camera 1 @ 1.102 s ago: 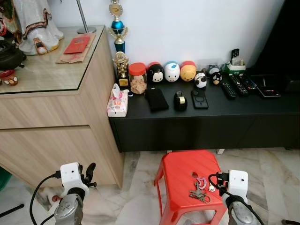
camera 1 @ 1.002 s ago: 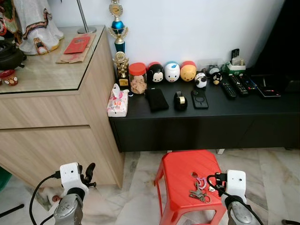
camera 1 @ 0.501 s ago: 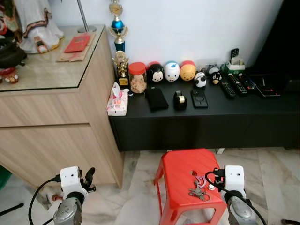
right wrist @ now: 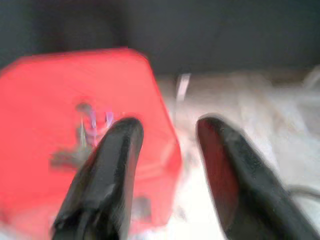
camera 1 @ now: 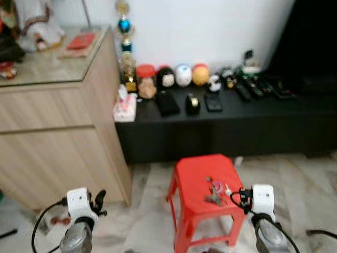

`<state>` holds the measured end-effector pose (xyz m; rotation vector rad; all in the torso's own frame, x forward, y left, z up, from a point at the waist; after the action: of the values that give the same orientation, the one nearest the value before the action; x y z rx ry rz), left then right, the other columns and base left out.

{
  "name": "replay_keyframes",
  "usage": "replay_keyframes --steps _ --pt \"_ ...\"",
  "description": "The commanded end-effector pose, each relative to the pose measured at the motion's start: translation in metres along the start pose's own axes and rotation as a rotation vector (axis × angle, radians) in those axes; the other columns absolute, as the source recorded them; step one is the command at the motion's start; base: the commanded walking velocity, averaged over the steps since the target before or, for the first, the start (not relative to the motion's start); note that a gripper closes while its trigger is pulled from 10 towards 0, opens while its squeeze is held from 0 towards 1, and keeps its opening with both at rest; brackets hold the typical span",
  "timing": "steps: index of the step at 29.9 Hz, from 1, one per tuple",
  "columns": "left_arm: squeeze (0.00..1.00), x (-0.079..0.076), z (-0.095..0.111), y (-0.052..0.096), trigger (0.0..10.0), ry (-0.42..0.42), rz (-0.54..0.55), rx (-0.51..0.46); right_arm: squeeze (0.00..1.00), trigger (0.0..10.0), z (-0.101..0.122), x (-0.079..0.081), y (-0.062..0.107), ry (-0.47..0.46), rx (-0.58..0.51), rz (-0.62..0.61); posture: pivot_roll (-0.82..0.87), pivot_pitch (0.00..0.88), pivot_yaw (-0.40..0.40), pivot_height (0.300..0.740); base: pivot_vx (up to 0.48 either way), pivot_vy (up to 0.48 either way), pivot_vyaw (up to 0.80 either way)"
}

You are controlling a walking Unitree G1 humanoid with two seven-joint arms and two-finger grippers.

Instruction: Hang keys on a hook

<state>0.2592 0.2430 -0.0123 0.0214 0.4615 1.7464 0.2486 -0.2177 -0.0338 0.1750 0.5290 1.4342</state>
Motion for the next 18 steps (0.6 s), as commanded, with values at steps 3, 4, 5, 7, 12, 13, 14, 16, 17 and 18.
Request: replay_keyframes --steps 3,4,5,7,12,13,14,16,17,18 --pt "0.0 0.0014 -0.004 0.0012 10.0 0.004 0.009 0.023 0.0 10.0 0.0077 0.0006 -0.0049 -0.014 -0.01 0.01 -0.11 0.0 -0.002 0.66 0.0 0.0 0.0" --pt "0.0 0.0008 -0.0045 0.0012 10.0 0.003 0.007 0.026 0.0 10.0 0.0076 0.0009 -0.0049 -0.022 -0.008 0.013 -0.11 0.0 -0.002 0.66 0.0 0.0 0.0" --pt "0.0 0.0004 -0.0049 0.0012 10.0 0.003 0.006 0.028 0.0 10.0 0.0074 0.001 -0.005 -0.028 -0.007 0.015 -0.11 0.0 -0.002 0.66 0.0 0.0 0.0" --pt "0.0 -0.0006 -0.0056 0.0013 10.0 0.004 0.005 0.029 0.0 10.0 0.007 0.0005 -0.0049 -0.032 -0.004 0.016 -0.11 0.0 -0.003 0.66 0.0 0.0 0.0" --pt "0.0 -0.002 -0.0061 0.0011 10.0 0.009 0.004 0.029 0.0 10.0 0.0032 0.0004 -0.0048 -0.02 0.029 0.025 -0.11 0.0 -0.006 0.651 0.0 0.0 0.0" --pt "0.0 -0.0021 -0.0061 0.0011 10.0 0.008 0.004 0.029 0.0 10.0 0.0033 0.0003 -0.0048 -0.017 0.027 0.026 -0.11 0.0 -0.007 0.643 0.0 0.0 0.0" --pt "0.0 -0.002 -0.006 0.0011 10.0 0.009 0.005 0.029 0.0 10.0 0.0035 0.0003 -0.0048 -0.017 0.026 0.028 -0.11 0.0 -0.007 0.639 0.0 0.0 0.0" --pt "0.0 -0.0019 -0.0061 0.001 10.0 0.008 0.006 0.03 0.0 10.0 0.0037 0.0006 -0.0049 -0.019 0.024 0.032 -0.11 0.0 -0.009 0.63 0.0 0.0 0.0" --pt "0.0 -0.002 -0.0063 0.0009 10.0 0.001 0.006 0.034 0.0 10.0 0.0041 0.001 -0.0051 -0.019 0.023 0.037 -0.1 0.0 -0.009 0.622 0.0 0.0 0.0" --pt "0.0 -0.002 -0.0065 0.0008 10.0 -0.003 0.007 0.038 0.0 10.0 0.0046 0.0012 -0.0051 -0.019 0.019 0.039 -0.11 0.0 -0.009 0.617 0.0 0.0 0.0"
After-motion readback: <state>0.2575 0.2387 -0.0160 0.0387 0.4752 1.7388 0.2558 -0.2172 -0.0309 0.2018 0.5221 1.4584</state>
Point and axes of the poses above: a point about 5 cm out from each wrist's last joint towards the gripper, its own y axis pointing back from the gripper into the wrist, its own z axis along the axis of the wrist's last joint, x = y × z, the point moved 1 cm from there along -y, pointing out of the wrist towards the gripper, and after that the axes turned 9 degrees about y, right-handed, at the moved point
